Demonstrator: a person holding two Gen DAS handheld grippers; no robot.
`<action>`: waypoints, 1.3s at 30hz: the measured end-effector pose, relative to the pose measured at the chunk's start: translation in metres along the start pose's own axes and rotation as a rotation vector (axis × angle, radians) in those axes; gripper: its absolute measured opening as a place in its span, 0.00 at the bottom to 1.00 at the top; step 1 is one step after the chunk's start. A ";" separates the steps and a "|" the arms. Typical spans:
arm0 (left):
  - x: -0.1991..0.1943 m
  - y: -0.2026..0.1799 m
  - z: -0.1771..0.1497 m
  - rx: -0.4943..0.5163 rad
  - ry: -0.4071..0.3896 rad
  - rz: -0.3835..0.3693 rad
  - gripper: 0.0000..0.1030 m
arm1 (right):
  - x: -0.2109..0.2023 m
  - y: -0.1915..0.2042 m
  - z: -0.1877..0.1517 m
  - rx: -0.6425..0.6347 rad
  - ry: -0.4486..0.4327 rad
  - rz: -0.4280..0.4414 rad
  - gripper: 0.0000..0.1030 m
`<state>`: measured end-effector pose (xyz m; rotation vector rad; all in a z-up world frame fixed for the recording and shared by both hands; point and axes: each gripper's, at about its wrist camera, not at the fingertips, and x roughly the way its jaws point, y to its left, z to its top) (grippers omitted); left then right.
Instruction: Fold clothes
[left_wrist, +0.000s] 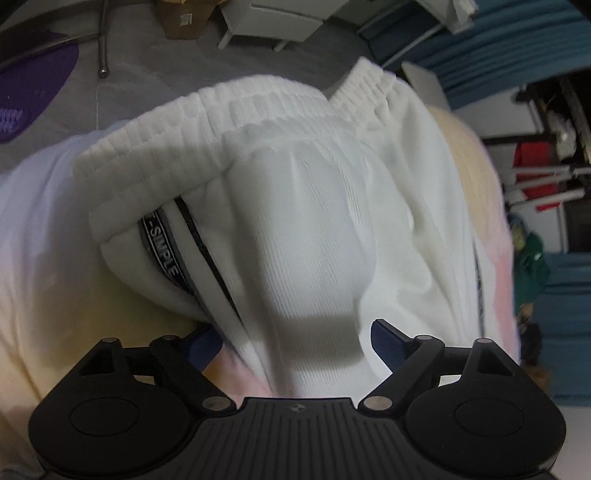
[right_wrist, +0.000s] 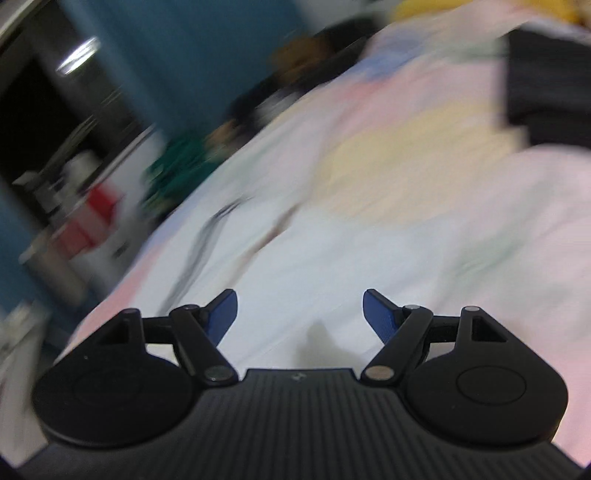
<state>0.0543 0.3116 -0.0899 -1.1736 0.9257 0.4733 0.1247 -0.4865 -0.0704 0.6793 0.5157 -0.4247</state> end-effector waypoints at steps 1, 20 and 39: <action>-0.001 0.002 0.000 -0.007 -0.013 -0.006 0.80 | 0.000 -0.011 0.003 0.011 -0.025 -0.053 0.76; -0.024 -0.004 -0.017 0.082 -0.157 -0.213 0.79 | 0.084 -0.071 -0.015 0.365 0.136 0.070 0.65; -0.047 0.025 -0.023 0.006 -0.221 -0.221 0.23 | 0.036 -0.029 0.000 0.301 -0.070 0.050 0.05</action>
